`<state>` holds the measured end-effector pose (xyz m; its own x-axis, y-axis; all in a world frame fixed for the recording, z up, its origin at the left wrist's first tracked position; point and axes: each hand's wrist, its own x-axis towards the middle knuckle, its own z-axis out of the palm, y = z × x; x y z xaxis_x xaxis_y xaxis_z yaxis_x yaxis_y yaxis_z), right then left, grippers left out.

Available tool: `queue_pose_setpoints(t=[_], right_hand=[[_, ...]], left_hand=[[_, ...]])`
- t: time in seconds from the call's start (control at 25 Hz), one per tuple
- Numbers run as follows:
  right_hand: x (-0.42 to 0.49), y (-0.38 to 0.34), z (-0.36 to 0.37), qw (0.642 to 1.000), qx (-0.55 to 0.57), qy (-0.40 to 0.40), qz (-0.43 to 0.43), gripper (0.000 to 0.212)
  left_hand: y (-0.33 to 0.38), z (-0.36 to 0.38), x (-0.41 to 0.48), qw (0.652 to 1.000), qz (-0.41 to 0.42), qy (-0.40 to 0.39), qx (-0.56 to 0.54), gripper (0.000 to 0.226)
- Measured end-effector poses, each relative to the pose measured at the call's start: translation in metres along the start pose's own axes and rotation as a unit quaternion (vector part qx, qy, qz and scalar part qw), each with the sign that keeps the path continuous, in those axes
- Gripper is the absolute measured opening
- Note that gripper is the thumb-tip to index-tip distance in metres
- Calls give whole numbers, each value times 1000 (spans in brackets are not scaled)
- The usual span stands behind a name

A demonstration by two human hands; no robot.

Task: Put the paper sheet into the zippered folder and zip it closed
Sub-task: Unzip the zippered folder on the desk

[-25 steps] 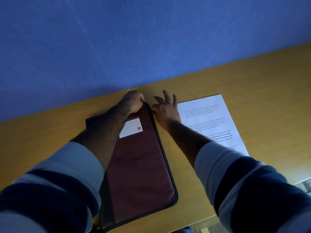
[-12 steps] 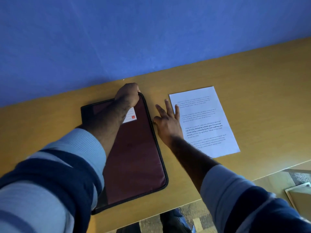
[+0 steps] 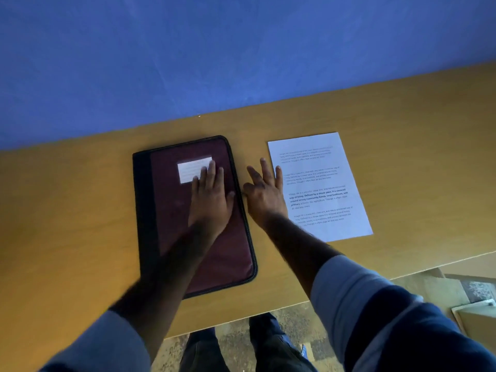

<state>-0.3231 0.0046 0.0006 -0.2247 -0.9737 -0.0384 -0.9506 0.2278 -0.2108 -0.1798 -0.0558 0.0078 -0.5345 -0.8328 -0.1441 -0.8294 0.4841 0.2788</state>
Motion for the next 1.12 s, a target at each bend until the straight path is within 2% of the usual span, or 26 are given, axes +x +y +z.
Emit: queue_pose_setpoints(t=[0.16, 0.36, 0.52, 0.76, 1.12], right_hand=[[6, 2, -1, 999, -24, -24, -21, 26], [6, 1, -7, 999, -29, -31, -29, 31], [2, 1, -10, 998, -40, -29, -39, 32], [-14, -6, -5, 999, -24, -23, -12, 28], [-84, -9, 6, 1000, -17, 14, 4, 27]], left_hand=[[-16, 36, -113, 999, -13, -17, 42, 105], [-33, 43, -163, 994, 28, -49, 93, 136], [-43, 44, -170, 990, 45, -64, 121, 137], [-48, 50, -167, 991, 45, -42, 123, 132], [-48, 47, -167, 990, 48, -44, 123, 131]])
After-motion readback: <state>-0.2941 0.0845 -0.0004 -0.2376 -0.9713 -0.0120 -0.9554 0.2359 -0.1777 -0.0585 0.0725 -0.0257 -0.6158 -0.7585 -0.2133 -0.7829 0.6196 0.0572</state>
